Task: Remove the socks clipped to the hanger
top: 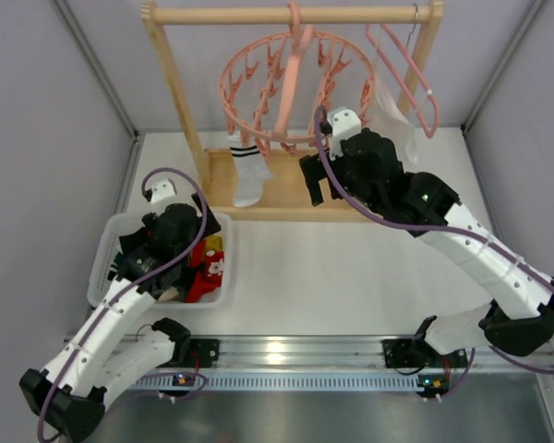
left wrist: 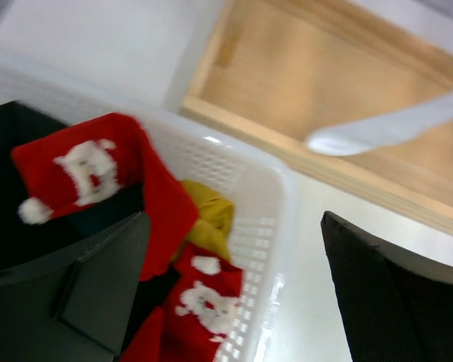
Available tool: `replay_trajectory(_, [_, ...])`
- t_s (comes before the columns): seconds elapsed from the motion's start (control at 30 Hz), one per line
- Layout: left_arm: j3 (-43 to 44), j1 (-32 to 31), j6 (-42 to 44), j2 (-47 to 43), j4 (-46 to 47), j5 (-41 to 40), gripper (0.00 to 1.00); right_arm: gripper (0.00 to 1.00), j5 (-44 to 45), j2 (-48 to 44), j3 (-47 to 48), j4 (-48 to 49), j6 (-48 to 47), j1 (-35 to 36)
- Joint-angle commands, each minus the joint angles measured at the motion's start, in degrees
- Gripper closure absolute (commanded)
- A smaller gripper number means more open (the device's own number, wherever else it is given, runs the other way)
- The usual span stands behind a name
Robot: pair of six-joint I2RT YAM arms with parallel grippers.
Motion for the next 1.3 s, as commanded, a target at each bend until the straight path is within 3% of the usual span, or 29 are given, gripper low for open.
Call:
replay_trajectory(0.0, [-0.3,0.1,3.7,-2.3,10.8,14.3,0.02,0.01,-2.2,-6.6,-5.4,5.9,2.0,-0.3])
replay_trajectory(0.03, [-1.5,0.1,6.8,-2.2,18.0,22.1,0.02,0.0,-3.2,-9.5,-6.9,8.0,2.3,-0.4])
replay_trajectory(0.17, [-7.8,0.3,14.2,-0.4,39.9,37.5,0.02,0.01,-8.7,-15.9,-12.5,11.4,3.2,-0.4])
replay_trajectory(0.33, [-12.7,1.7,16.5,6.2,56.3,35.9,0.02,0.0,-13.3,-22.6,-16.7,12.0,3.2,-0.4])
replay_trajectory(0.6, [-15.0,6.9,22.2,21.5,82.2,45.0,0.02,0.01,-17.3,-28.2,-22.0,13.7,3.4,-0.4])
replay_trajectory(0.73, [-11.3,8.5,23.6,28.3,85.6,50.4,0.02,0.01,-19.1,-28.7,-23.1,14.3,2.9,-0.3])
replay_trajectory(0.97, [-4.1,10.9,26.0,37.0,86.0,50.5,0.02,0.01,-22.3,-30.1,-25.2,15.5,3.0,-0.3])
replay_trajectory(1.13, [-1.3,11.5,26.1,41.9,86.1,52.4,0.03,0.01,-19.9,-30.1,-26.5,16.2,2.7,-0.2])
replay_trajectory(1.17, [-1.3,11.5,24.6,42.0,86.1,54.0,0.09,0.01,-19.9,-29.9,-26.8,16.5,2.5,-0.2])
replay_trajectory(1.23, [-1.7,11.5,22.9,41.2,86.5,55.1,0.35,0.0,-19.8,-29.6,-26.9,16.9,2.5,-0.1])
replay_trajectory(1.27, [-2.6,11.4,22.0,40.8,86.9,55.3,0.59,0.0,-19.8,-29.5,-27.0,17.5,2.5,-0.1])
